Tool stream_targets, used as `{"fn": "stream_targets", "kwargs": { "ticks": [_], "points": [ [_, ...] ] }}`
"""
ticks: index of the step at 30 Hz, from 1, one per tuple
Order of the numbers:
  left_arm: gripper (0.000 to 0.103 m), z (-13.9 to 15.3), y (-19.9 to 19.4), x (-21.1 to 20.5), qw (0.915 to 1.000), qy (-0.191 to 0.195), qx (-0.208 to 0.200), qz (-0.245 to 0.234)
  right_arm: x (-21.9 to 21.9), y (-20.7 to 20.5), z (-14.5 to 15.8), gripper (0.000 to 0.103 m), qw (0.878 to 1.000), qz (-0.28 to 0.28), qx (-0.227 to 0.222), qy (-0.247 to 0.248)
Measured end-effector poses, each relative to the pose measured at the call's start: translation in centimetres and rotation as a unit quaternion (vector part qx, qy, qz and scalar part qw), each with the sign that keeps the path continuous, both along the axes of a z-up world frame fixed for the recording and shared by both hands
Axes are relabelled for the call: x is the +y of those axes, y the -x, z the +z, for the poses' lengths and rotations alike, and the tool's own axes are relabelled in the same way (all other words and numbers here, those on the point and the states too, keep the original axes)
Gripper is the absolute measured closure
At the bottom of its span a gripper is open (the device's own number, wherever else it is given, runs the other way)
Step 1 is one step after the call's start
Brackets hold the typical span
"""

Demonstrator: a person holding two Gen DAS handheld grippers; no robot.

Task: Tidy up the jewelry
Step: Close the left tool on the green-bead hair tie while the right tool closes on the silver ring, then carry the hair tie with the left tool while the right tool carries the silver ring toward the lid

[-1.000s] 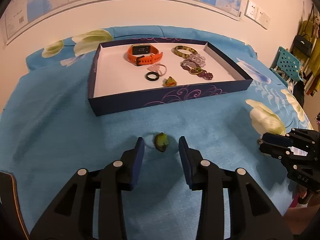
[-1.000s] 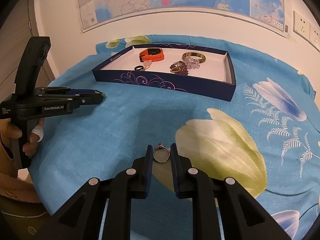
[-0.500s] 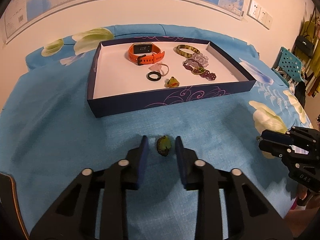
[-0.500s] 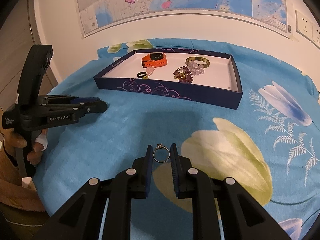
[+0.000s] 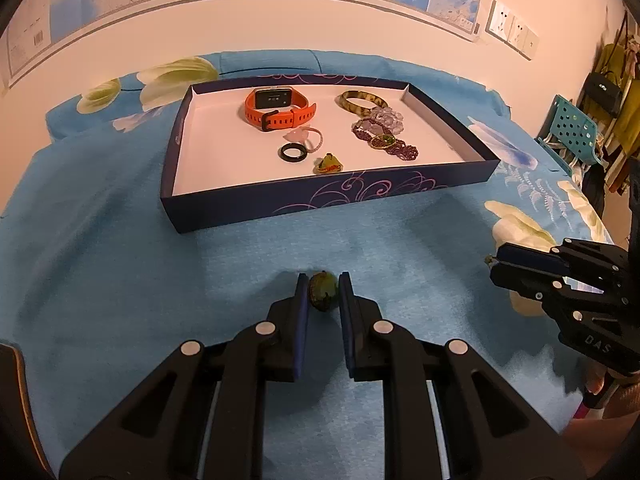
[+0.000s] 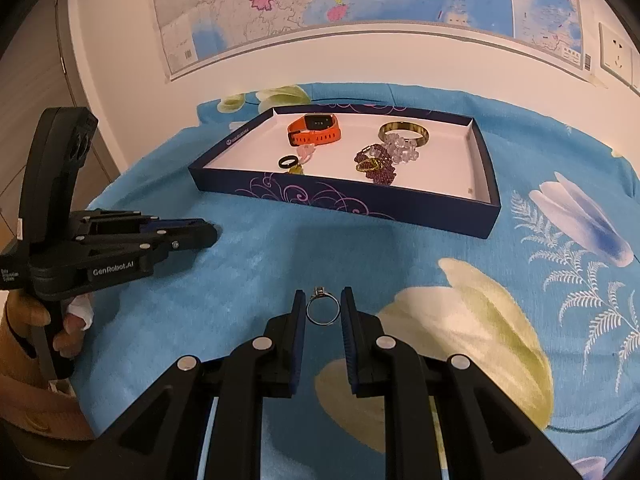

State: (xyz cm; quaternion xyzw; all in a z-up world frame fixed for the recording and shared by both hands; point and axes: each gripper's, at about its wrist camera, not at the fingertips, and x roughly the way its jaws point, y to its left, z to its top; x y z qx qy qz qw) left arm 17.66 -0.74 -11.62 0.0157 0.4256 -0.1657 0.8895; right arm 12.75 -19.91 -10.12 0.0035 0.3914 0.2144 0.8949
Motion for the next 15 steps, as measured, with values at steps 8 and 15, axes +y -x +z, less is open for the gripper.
{"fn": "stream_targets", "kwargs": {
  "ticks": [8, 15],
  "points": [
    [0.088, 0.24, 0.39, 0.03, 1.0, 0.008, -0.003, -0.003, -0.15, -0.34, 0.2, 0.087, 1.0, -0.002, 0.0, -0.009],
    [0.088, 0.86, 0.72, 0.12, 0.9998, 0.018, -0.012, -0.004, -0.18, -0.46, 0.58, 0.087, 1.0, -0.001, -0.005, -0.013]
  ]
}}
